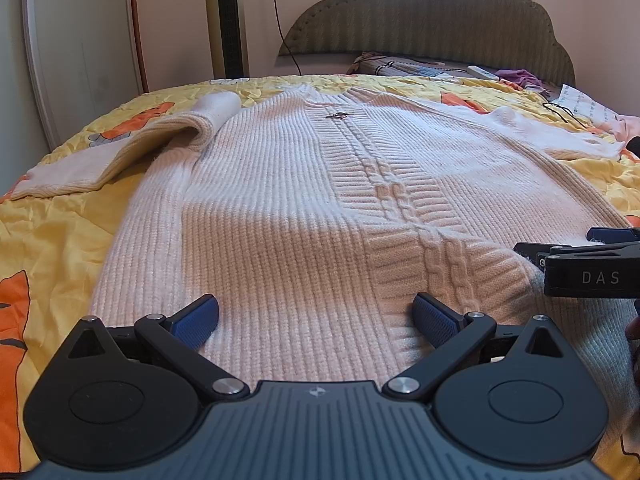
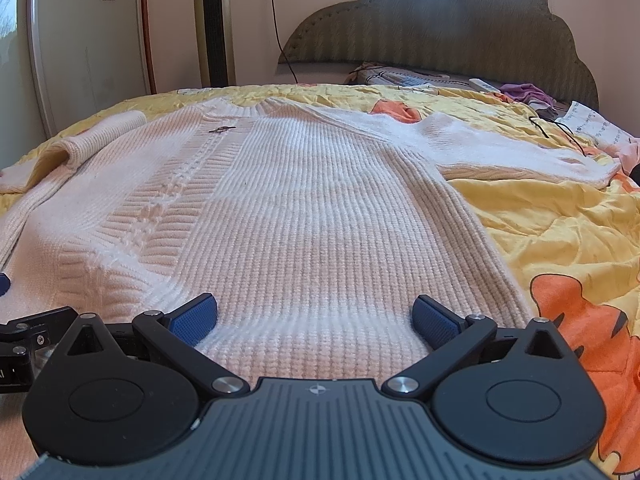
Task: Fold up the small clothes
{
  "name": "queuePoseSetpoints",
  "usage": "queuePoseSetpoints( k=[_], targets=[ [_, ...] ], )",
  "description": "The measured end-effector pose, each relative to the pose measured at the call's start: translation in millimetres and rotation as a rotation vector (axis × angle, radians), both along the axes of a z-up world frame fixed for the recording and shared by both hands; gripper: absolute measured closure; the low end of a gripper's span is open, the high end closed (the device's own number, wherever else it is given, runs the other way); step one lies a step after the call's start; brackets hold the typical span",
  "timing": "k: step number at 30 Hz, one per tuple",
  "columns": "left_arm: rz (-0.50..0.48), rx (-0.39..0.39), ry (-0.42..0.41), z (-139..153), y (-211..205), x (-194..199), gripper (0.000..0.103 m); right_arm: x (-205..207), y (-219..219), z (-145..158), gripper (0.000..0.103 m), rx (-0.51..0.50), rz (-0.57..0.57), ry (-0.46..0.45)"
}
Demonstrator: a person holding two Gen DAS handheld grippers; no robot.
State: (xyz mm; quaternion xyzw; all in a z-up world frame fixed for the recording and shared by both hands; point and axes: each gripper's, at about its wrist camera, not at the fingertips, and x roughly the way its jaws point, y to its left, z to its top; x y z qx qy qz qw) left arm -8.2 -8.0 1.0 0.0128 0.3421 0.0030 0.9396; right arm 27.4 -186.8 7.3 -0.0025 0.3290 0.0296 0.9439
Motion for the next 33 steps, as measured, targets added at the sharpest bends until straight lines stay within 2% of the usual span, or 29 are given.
queuePoseSetpoints(
  k=[33],
  targets=[
    [0.008, -0.002, 0.004, 0.8, 1.6, -0.9, 0.000, -0.5, 1.5, -2.7, 0.000, 0.001, -0.010, -0.008]
  ],
)
